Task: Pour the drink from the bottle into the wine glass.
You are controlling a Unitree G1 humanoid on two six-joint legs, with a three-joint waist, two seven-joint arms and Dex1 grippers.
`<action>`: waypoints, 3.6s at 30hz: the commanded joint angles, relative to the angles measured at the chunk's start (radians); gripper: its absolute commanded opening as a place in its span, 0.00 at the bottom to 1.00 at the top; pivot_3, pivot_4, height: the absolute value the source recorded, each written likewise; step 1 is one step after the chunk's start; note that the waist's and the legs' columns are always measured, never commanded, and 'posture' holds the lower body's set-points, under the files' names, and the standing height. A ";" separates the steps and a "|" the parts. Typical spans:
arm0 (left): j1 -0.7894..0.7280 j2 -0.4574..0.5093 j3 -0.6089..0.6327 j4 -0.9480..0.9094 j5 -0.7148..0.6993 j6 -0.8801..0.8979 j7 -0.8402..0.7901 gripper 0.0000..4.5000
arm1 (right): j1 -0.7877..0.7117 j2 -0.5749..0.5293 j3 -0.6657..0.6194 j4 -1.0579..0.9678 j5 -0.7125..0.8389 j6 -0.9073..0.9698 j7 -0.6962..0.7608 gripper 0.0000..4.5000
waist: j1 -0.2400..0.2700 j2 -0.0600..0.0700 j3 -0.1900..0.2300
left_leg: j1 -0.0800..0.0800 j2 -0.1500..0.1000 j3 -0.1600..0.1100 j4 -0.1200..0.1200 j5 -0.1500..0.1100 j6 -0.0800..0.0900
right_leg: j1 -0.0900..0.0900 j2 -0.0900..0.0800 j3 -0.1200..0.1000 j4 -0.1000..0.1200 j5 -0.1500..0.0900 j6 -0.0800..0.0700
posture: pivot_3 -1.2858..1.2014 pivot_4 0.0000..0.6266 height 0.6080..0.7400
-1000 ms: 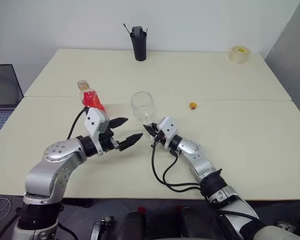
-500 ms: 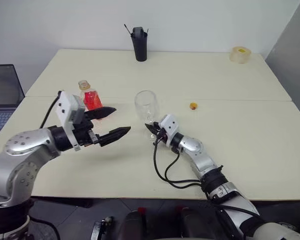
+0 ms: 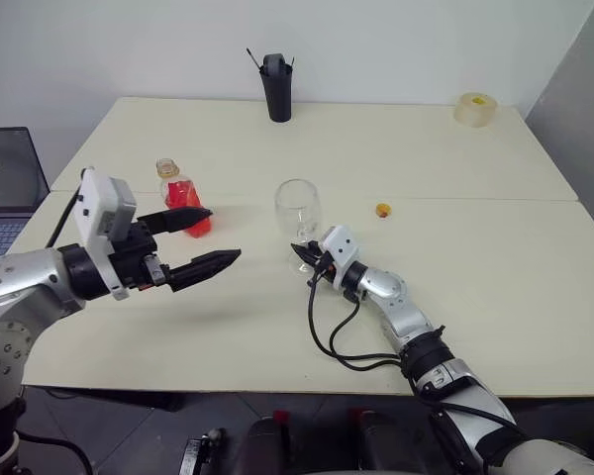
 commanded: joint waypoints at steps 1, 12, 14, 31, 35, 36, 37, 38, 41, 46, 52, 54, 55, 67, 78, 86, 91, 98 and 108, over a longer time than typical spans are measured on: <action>0.006 0.019 0.035 -0.007 -0.019 -0.004 -0.013 1.00 | 0.023 -0.021 -0.027 0.036 -0.019 0.036 -0.041 0.03 | 0.000 0.000 0.000 | 0.000 0.000 0.000 0.000 0.000 0.000 | 0.000 0.000 0.000 0.000 0.000 0.000 | 0.52 0.24 1.00; -0.008 -0.008 -0.017 0.013 0.004 -0.031 0.006 1.00 | 0.089 -0.016 -0.028 0.032 -0.032 0.069 -0.114 0.03 | 0.002 -0.001 -0.001 | 0.002 0.000 -0.001 0.000 0.000 0.001 | 0.003 0.000 -0.001 -0.001 0.000 0.000 | 0.52 0.24 1.00; -0.010 -0.003 -0.024 0.024 0.017 -0.040 0.000 1.00 | 0.100 -0.020 -0.025 0.033 -0.036 0.064 -0.118 0.03 | 0.002 -0.001 -0.001 | 0.004 0.000 -0.002 0.000 -0.001 0.002 | 0.007 0.000 -0.001 -0.003 0.000 0.000 | 0.52 0.24 1.00; -0.055 0.019 -0.035 0.079 0.066 -0.065 -0.034 1.00 | 0.100 -0.023 0.016 0.054 -0.069 0.080 -0.124 0.03 | 0.002 -0.003 -0.003 | 0.020 0.000 -0.001 -0.009 -0.002 0.002 | 0.019 0.000 -0.001 -0.008 -0.001 -0.001 | 0.52 0.24 1.00; -0.061 0.014 -0.046 0.086 0.076 -0.073 -0.029 1.00 | 0.096 -0.023 0.015 0.055 -0.071 0.092 -0.123 0.26 | 0.003 -0.005 -0.003 | 0.020 0.000 -0.001 -0.010 -0.002 0.002 | 0.019 0.000 -0.001 -0.008 -0.001 -0.001 | 0.52 0.24 1.00; -0.061 0.013 -0.049 0.087 0.079 -0.075 -0.028 1.00 | 0.096 -0.023 0.015 0.054 -0.073 0.094 -0.122 0.34 | 0.002 -0.005 -0.003 | 0.020 0.000 -0.001 -0.010 -0.002 0.002 | 0.019 0.000 -0.001 -0.008 -0.001 -0.001 | 0.52 0.24 1.00; -0.061 0.011 -0.051 0.088 0.081 -0.076 -0.027 1.00 | 0.097 -0.023 0.014 0.053 -0.075 0.095 -0.121 0.42 | 0.002 -0.005 -0.003 | 0.020 0.000 0.000 -0.011 -0.002 0.002 | 0.019 0.000 -0.001 -0.008 -0.001 -0.002 | 0.52 0.24 1.00; -0.062 0.010 -0.052 0.089 0.083 -0.076 -0.028 1.00 | 0.096 -0.023 0.014 0.053 -0.076 0.095 -0.121 0.48 | 0.001 -0.005 -0.004 | 0.020 0.000 0.000 -0.011 -0.002 0.002 | 0.019 0.000 -0.001 -0.008 -0.001 -0.002 | 0.52 0.24 1.00; -0.063 0.008 -0.054 0.092 0.087 -0.076 -0.028 1.00 | 0.094 -0.028 0.014 0.030 -0.080 0.087 -0.125 0.73 | 0.002 -0.006 -0.004 | 0.020 0.000 -0.001 -0.011 -0.002 0.002 | 0.019 0.000 -0.001 -0.008 -0.002 -0.002 | 0.52 0.24 1.00; -0.068 0.008 -0.055 0.103 0.095 -0.080 -0.031 1.00 | 0.108 -0.035 0.021 -0.051 -0.079 0.117 -0.109 0.99 | 0.002 -0.005 -0.003 | 0.020 0.000 -0.001 -0.011 -0.002 0.002 | 0.019 0.000 -0.001 -0.008 -0.002 -0.002 | 0.52 0.24 1.00; -0.055 0.003 -0.035 0.144 0.128 -0.106 -0.015 1.00 | 0.186 -0.129 0.054 -0.344 -0.093 0.286 -0.024 0.99 | 0.004 -0.005 -0.002 | 0.018 0.000 -0.001 -0.012 -0.002 0.002 | 0.018 -0.001 -0.001 -0.009 -0.002 -0.002 | 0.52 0.24 1.00; -0.040 -0.005 -0.022 0.155 0.144 -0.119 -0.001 1.00 | 0.222 -0.170 0.047 -0.475 -0.087 0.407 -0.005 0.99 | 0.004 -0.004 -0.002 | 0.018 0.000 -0.001 -0.012 -0.002 0.002 | 0.017 -0.001 -0.001 -0.009 -0.002 -0.002 | 0.52 0.24 1.00; -0.034 -0.016 -0.010 0.156 0.137 -0.115 0.011 1.00 | 0.241 -0.191 0.036 -0.541 -0.082 0.460 -0.003 0.99 | 0.003 -0.004 -0.002 | 0.018 0.000 -0.001 -0.012 -0.002 0.002 | 0.017 -0.001 -0.001 -0.009 -0.002 -0.002 | 0.52 0.24 1.00; 0.069 -0.193 0.001 0.331 0.294 -0.305 0.129 1.00 | 0.192 -0.565 -0.274 -1.297 0.202 1.298 0.181 0.99 | 0.002 -0.004 0.003 | 0.016 0.000 -0.002 -0.012 -0.002 0.003 | 0.014 -0.001 -0.001 -0.008 -0.002 -0.002 | 0.52 0.24 1.00; -0.050 -0.324 -0.083 0.527 0.431 -0.492 0.212 1.00 | -0.502 -0.499 -0.464 -1.187 0.586 1.693 0.196 0.99 | 0.003 -0.004 0.003 | 0.009 0.001 -0.007 -0.013 -0.002 0.003 | 0.010 -0.003 -0.003 -0.008 -0.004 -0.006 | 0.52 0.24 1.00; -0.119 -0.354 -0.118 0.627 0.539 -0.560 0.329 1.00 | -0.525 -0.488 -0.376 -1.158 0.660 1.620 0.171 0.99 | 0.004 -0.006 0.002 | -0.001 0.000 -0.003 -0.011 -0.002 0.003 | -0.001 -0.006 -0.003 -0.006 -0.002 -0.004 | 0.52 0.24 1.00; -0.151 -0.370 -0.132 0.668 0.555 -0.575 0.349 1.00 | -0.538 -0.479 -0.328 -1.153 0.682 1.622 0.129 0.99 | 0.002 -0.006 0.002 | -0.001 0.001 -0.003 -0.011 -0.002 0.003 | -0.002 -0.006 -0.003 -0.006 -0.002 -0.004 | 0.52 0.24 1.00; -0.265 -0.415 -0.149 0.811 0.591 -0.655 0.394 1.00 | -0.531 -0.475 -0.302 -1.150 0.693 1.609 0.082 0.99 | 0.003 -0.006 0.002 | -0.001 0.000 -0.003 -0.010 -0.002 0.003 | -0.002 -0.006 -0.004 -0.005 -0.002 -0.004 | 0.52 0.24 1.00; -0.434 -0.446 -0.180 1.084 0.646 -0.784 0.420 1.00 | -0.527 -0.477 -0.314 -1.181 0.734 1.652 0.004 0.99 | 0.004 -0.006 0.002 | -0.001 0.000 -0.002 -0.010 -0.002 0.003 | -0.002 -0.005 -0.004 -0.005 -0.002 -0.004 | 0.52 0.24 1.00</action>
